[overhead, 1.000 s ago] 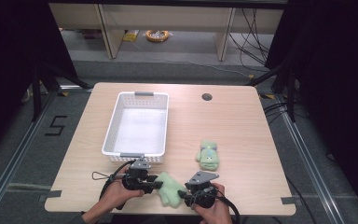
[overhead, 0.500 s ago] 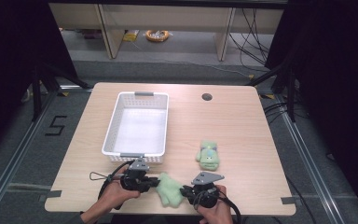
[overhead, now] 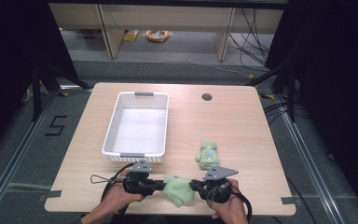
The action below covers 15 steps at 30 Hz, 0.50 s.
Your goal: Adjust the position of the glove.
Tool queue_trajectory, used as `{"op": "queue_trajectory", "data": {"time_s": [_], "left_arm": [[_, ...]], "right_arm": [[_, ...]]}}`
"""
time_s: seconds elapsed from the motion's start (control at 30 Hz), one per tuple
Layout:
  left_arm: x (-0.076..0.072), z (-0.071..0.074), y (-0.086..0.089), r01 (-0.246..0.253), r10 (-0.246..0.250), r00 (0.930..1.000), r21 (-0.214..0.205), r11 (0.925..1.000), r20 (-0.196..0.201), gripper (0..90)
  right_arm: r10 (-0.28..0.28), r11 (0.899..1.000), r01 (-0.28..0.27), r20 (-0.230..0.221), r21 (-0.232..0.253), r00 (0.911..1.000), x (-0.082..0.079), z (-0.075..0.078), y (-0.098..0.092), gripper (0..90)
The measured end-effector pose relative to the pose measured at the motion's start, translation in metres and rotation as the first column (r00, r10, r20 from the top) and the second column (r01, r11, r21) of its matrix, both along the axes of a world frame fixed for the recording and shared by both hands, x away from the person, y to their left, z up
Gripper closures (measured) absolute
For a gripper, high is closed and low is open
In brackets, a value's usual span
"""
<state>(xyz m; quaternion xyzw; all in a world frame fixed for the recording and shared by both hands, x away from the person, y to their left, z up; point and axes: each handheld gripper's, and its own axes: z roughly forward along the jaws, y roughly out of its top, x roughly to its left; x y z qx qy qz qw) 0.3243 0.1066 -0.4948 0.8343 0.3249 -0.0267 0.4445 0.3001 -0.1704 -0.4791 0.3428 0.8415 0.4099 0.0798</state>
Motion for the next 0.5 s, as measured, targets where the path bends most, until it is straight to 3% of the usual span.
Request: {"op": "queue_trajectory", "data": {"time_s": [0.3, 0.5], "left_arm": [[-0.001, 0.0, -0.017, -0.012, 0.012, 0.9997, -0.026, 0.9996, 0.019, 84.6], [-0.002, -0.003, -0.024, -0.029, 0.029, 0.9996, -0.032, 0.999, -0.006, 84.2]], "right_arm": [[-0.021, 0.999, 0.022, 0.031, -0.035, 0.9993, 0.008, 0.006, -0.014, 82.9], [-0.049, 0.997, 0.05, 0.015, -0.056, 0.9987, 0.011, 0.006, -0.019, 83.0]]}}
